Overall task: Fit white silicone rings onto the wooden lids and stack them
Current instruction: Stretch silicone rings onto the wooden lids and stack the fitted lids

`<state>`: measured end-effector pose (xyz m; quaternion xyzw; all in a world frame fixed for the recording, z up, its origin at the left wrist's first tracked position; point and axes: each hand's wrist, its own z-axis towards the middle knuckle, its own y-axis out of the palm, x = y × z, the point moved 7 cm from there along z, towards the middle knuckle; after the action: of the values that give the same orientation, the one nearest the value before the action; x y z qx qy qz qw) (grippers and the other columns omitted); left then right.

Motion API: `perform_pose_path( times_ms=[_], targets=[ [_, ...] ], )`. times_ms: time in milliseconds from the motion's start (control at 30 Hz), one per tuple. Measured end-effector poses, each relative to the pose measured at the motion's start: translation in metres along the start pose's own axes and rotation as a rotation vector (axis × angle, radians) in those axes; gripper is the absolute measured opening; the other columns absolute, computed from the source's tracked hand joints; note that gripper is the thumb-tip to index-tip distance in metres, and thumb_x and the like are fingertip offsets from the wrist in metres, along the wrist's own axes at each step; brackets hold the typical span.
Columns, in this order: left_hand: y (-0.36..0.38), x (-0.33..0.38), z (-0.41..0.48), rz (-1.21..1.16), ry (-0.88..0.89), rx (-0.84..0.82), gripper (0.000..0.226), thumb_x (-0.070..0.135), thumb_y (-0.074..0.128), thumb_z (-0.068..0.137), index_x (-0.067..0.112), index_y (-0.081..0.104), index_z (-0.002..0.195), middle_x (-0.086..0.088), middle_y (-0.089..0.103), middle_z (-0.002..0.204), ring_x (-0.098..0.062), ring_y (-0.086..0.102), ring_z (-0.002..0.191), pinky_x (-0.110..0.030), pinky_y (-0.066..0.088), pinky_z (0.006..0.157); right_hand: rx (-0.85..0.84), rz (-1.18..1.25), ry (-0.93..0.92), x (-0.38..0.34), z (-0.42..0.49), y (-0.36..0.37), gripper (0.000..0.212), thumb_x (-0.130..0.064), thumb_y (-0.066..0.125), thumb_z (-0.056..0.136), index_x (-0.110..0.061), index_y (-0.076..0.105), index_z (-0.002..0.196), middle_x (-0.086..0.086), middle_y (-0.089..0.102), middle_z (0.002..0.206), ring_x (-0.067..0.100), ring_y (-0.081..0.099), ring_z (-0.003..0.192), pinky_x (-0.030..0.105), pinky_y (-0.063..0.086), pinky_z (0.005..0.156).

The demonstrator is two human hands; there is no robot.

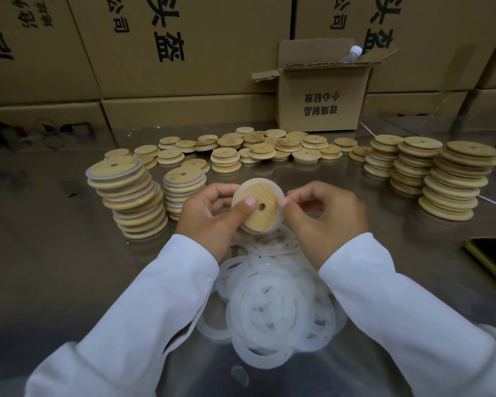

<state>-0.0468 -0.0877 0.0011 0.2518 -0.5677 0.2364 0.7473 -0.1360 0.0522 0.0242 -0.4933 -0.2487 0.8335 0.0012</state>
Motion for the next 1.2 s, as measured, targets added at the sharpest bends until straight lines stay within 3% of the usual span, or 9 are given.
perform_pose_path(
  times_ms=[133, 267, 367, 467, 700, 900, 1000, 1133, 1200],
  targets=[
    [0.001, 0.007, 0.002, 0.033, 0.061, -0.043, 0.013, 0.007, 0.065, 0.078, 0.014, 0.063, 0.089, 0.005, 0.072, 0.071, -0.011, 0.068, 0.066, -0.024, 0.056, 0.056, -0.06, 0.04, 0.06, 0.003, 0.005, -0.001, 0.013, -0.025, 0.068, 0.08, -0.025, 0.066, 0.068, -0.014, 0.065, 0.074, 0.0, 0.058, 0.071, 0.003, 0.041, 0.055],
    [-0.002, 0.011, 0.003, 0.026, 0.086, -0.062, 0.013, 0.006, 0.063, 0.079, 0.012, 0.063, 0.091, 0.006, 0.072, 0.07, -0.007, 0.068, 0.066, -0.02, 0.054, 0.054, -0.1, 0.018, 0.05, 0.0, 0.006, -0.001, 0.014, -0.027, 0.067, 0.081, -0.025, 0.066, 0.068, -0.013, 0.065, 0.073, -0.001, 0.056, 0.068, 0.0, 0.038, 0.051],
    [-0.001, 0.014, 0.005, 0.006, 0.085, -0.083, 0.015, 0.005, 0.062, 0.079, 0.01, 0.063, 0.093, 0.003, 0.072, 0.071, -0.009, 0.068, 0.068, -0.021, 0.055, 0.056, -0.148, -0.015, 0.024, -0.005, 0.008, -0.003, 0.014, -0.027, 0.065, 0.083, -0.026, 0.065, 0.069, -0.013, 0.064, 0.076, 0.0, 0.056, 0.072, 0.005, 0.037, 0.049],
    [0.0, 0.016, 0.006, 0.019, 0.095, -0.098, 0.016, 0.006, 0.062, 0.079, 0.012, 0.063, 0.095, 0.005, 0.073, 0.074, -0.009, 0.069, 0.073, -0.023, 0.056, 0.058, -0.17, -0.025, 0.005, -0.008, 0.011, -0.007, 0.011, -0.026, 0.066, 0.083, -0.025, 0.066, 0.072, -0.013, 0.065, 0.078, -0.001, 0.056, 0.075, 0.01, 0.035, 0.058],
    [-0.003, 0.01, 0.009, -0.054, 0.055, -0.094, 0.03, 0.023, 0.065, 0.064, 0.015, 0.064, 0.092, 0.0, 0.074, 0.081, -0.016, 0.07, 0.079, -0.03, 0.059, 0.065, -0.18, -0.04, -0.019, -0.011, 0.011, -0.006, 0.011, -0.026, 0.065, 0.084, -0.026, 0.065, 0.072, -0.013, 0.064, 0.079, 0.002, 0.056, 0.077, 0.012, 0.037, 0.061],
    [-0.006, 0.003, 0.011, -0.134, -0.022, -0.069, 0.017, 0.008, 0.059, 0.081, 0.011, 0.065, 0.097, -0.005, 0.074, 0.085, -0.02, 0.07, 0.084, -0.029, 0.058, 0.066, -0.211, -0.073, -0.037, -0.013, 0.008, -0.003, 0.015, -0.026, 0.063, 0.085, -0.028, 0.062, 0.07, -0.014, 0.062, 0.077, 0.001, 0.055, 0.076, 0.01, 0.036, 0.059],
    [-0.005, 0.004, 0.01, -0.163, -0.035, -0.073, 0.017, 0.006, 0.058, 0.082, 0.008, 0.064, 0.098, -0.005, 0.074, 0.083, -0.019, 0.071, 0.081, -0.028, 0.058, 0.064, -0.216, -0.086, -0.028, -0.011, 0.006, 0.001, 0.015, -0.027, 0.063, 0.085, -0.028, 0.062, 0.07, -0.013, 0.063, 0.076, 0.001, 0.056, 0.073, 0.007, 0.035, 0.055],
    [-0.002, 0.002, 0.005, -0.188, -0.056, -0.086, 0.023, 0.007, 0.059, 0.078, 0.005, 0.062, 0.1, -0.01, 0.072, 0.087, -0.02, 0.071, 0.079, -0.028, 0.058, 0.063, -0.204, -0.003, 0.011, -0.005, 0.005, 0.001, 0.016, -0.025, 0.065, 0.084, -0.026, 0.064, 0.068, -0.008, 0.065, 0.073, 0.005, 0.058, 0.07, 0.014, 0.041, 0.057],
    [0.0, 0.001, 0.004, -0.189, -0.061, -0.086, 0.022, 0.006, 0.06, 0.079, 0.005, 0.061, 0.101, -0.01, 0.072, 0.086, -0.019, 0.071, 0.078, -0.028, 0.058, 0.061, -0.201, 0.043, 0.031, -0.003, 0.005, -0.002, 0.016, -0.026, 0.066, 0.083, -0.026, 0.065, 0.067, -0.008, 0.065, 0.069, 0.003, 0.058, 0.063, 0.009, 0.043, 0.054]
  ],
)
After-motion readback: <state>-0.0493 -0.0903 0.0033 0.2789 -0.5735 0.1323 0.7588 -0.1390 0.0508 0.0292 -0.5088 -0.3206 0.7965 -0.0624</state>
